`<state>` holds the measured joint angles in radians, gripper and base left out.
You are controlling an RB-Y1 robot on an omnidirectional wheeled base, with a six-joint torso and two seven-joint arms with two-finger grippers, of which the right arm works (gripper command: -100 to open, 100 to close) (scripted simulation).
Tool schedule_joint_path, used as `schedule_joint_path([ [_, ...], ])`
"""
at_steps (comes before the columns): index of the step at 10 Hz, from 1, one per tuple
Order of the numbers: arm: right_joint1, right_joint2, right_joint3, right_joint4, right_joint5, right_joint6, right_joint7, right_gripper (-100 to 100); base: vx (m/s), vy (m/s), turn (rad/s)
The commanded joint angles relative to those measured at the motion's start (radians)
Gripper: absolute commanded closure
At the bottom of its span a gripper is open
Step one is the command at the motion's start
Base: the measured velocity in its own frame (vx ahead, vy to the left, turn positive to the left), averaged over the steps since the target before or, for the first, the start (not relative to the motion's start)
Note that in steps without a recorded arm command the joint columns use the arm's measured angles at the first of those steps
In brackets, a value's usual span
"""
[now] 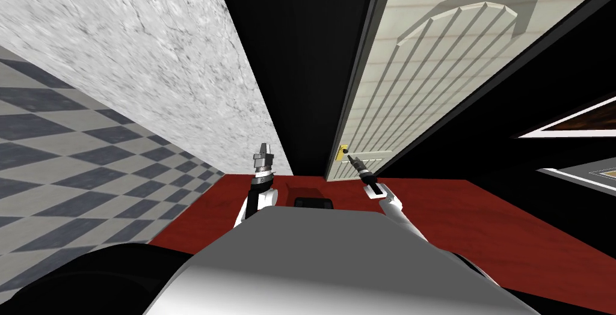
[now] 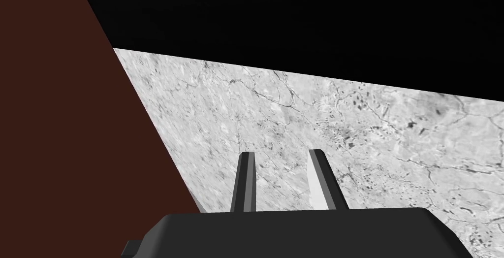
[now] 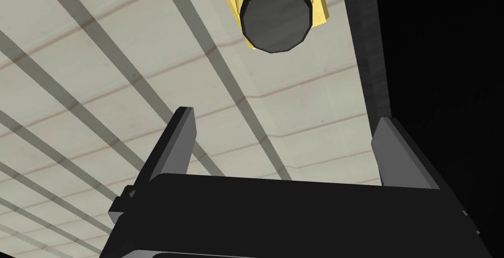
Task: Pull the door open
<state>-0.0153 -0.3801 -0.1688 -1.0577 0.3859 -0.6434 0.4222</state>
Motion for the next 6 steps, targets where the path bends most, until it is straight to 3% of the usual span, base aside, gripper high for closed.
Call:
schedule_joint_path([
  [1, 0.004, -0.007, -0.006, 0.002, 0.023, -0.002, 0.049, -100, -0.019, 0.029, -0.029],
  [6, 0.017, -0.023, -0.020, 0.005, 0.077, -0.008, 0.160, -100, -0.025, 0.033, -0.024],
])
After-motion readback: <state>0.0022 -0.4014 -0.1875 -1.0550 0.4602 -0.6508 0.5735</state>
